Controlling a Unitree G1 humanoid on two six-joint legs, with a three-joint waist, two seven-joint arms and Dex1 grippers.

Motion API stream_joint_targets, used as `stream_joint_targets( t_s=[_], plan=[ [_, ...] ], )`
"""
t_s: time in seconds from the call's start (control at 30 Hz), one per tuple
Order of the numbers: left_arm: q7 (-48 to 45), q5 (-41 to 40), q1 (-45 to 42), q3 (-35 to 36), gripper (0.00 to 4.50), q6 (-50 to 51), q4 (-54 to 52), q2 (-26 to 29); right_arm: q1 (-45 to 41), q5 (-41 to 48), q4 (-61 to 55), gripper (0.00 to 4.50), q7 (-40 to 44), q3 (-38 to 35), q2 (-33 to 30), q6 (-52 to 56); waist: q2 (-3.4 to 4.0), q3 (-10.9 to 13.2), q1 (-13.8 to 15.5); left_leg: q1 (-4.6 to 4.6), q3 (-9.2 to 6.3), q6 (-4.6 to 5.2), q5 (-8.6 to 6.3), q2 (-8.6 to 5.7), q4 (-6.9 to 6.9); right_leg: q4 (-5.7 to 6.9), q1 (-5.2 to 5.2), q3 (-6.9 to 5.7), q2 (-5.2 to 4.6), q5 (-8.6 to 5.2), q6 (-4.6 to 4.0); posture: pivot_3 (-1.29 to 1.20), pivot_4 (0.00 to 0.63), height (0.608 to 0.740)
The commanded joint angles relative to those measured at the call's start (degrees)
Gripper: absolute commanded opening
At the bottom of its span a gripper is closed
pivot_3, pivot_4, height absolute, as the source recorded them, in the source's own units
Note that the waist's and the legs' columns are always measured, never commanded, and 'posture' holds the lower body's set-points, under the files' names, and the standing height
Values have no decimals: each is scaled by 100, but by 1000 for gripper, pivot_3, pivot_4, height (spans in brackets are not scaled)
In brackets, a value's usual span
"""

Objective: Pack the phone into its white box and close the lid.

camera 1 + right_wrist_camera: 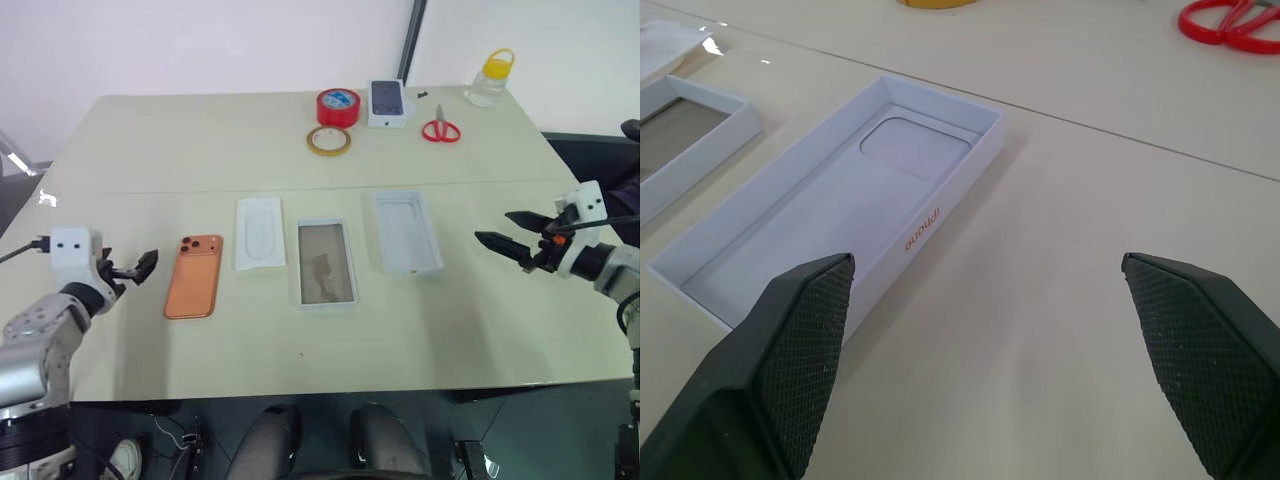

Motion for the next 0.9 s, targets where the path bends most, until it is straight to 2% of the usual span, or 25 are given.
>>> stream_joint_targets(
  t_s=[0.03, 0.37, 0.53, 0.67, 0.9],
  plan=[
    [75, -35, -69, 124, 4500, -27, -219, 22, -163, 31, -51, 4477, 5, -75, -92, -90, 0, 0, -3, 0, 0, 0, 0, 0, 0, 0, 0, 0, 0, 0, 0, 0, 150, 740],
    [325, -263, -207, -59, 4500, 333, -732, -293, -278, 83, -510, 4477, 27, 268, 148, -38, 0, 0, -5, 0, 0, 0, 0, 1, 1, 0, 0, 0, 0, 0, 0, 0, 150, 740],
    [571, -789, -792, -428, 4500, 1091, -1192, -823, -162, 85, -1480, 4477, 91, 829, 341, 59, -1, 0, 9, -2, 0, -1, 1, -1, 5, 0, 1, -1, 0, 0, 0, 0, 150, 740],
    [790, -980, -1242, -1068, 4500, 1872, -1360, -1204, -100, -65, -2531, 4477, -83, 1559, 577, 130, -1, 0, 0, -3, 0, -13, 7, -1, 7, 0, 1, -2, 0, 0, 1, 0, 150, 740],
    [1330, -1105, -1941, -1095, 4500, 2919, -918, -1652, 13, -41, -3553, 4477, -378, 2051, 804, 391, -6, 1, 12, -2, -3, -33, 19, -1, 8, 3, 0, -3, 4, 0, 1, 0, 150, 740]
  ],
)
